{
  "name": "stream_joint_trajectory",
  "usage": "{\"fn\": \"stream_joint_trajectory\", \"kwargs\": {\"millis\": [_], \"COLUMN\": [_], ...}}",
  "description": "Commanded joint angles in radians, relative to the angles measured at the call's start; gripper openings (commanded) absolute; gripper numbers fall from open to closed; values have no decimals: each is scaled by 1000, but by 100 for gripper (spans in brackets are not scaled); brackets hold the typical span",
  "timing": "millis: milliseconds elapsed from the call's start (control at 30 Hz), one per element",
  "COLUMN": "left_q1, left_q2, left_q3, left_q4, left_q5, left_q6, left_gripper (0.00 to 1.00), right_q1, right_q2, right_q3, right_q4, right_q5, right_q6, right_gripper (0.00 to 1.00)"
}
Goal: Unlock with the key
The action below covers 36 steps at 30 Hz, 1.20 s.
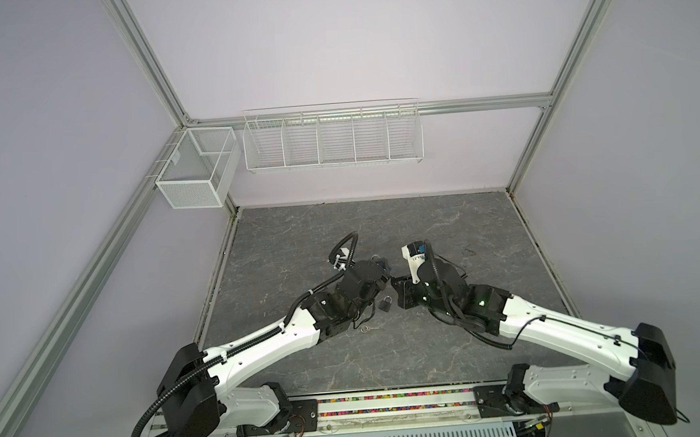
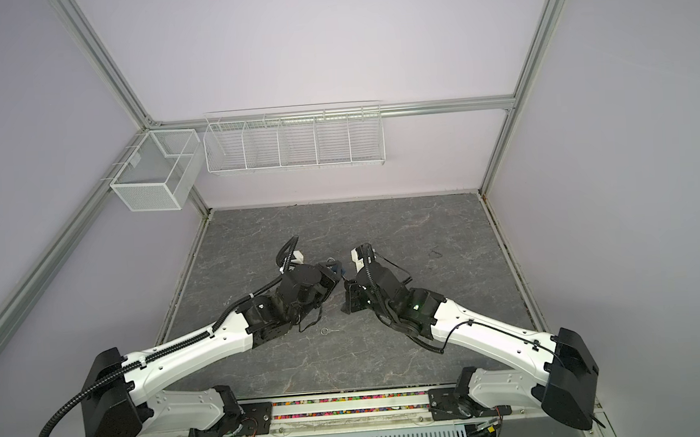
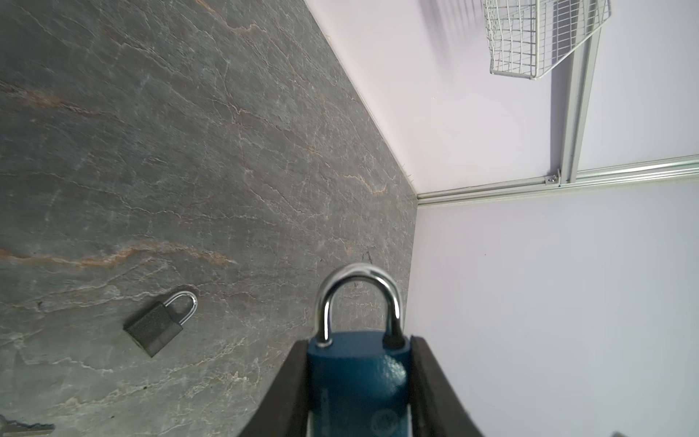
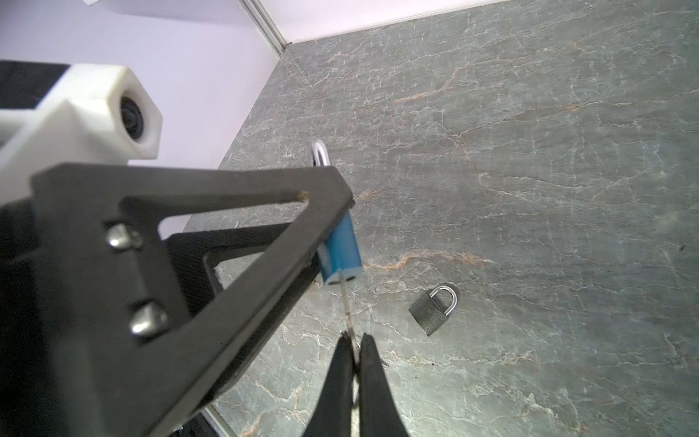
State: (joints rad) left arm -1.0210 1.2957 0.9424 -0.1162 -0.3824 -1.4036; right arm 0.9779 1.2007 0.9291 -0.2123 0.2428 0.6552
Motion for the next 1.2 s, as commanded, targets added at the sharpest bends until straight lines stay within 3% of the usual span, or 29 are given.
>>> {"fn": "stream_joint_trajectory", "kwargs": {"millis": [0,200,433,567,867,1167], "left_q1": [-13,-40,-62,-80,-96,-94], "left_q2": [-13,-18,-1,-15,-29,-33], "left_q3": [-9,0,49,45,10,-23], "left_q4": [77,116,82,65,119,184], "left_q5": [97,136,180,171,158,167], "left_q6": [-52,-78,-33,-32,-41,-26], "left_gripper": [0,0,0,0,0,0], "right_q1": [9,38,37,39,26,3], "right_q2": [14,28,62,85,43,-11], "right_q3": [44,46,115,155,120,84], "right_q4": [93,147,163,54,194,220], "right_q5": [-13,33,-55,76,-88,-117], "right_q6": [33,-7,-106,-150,-25,24], "right_gripper": [7,7,6,7,6,6]}}
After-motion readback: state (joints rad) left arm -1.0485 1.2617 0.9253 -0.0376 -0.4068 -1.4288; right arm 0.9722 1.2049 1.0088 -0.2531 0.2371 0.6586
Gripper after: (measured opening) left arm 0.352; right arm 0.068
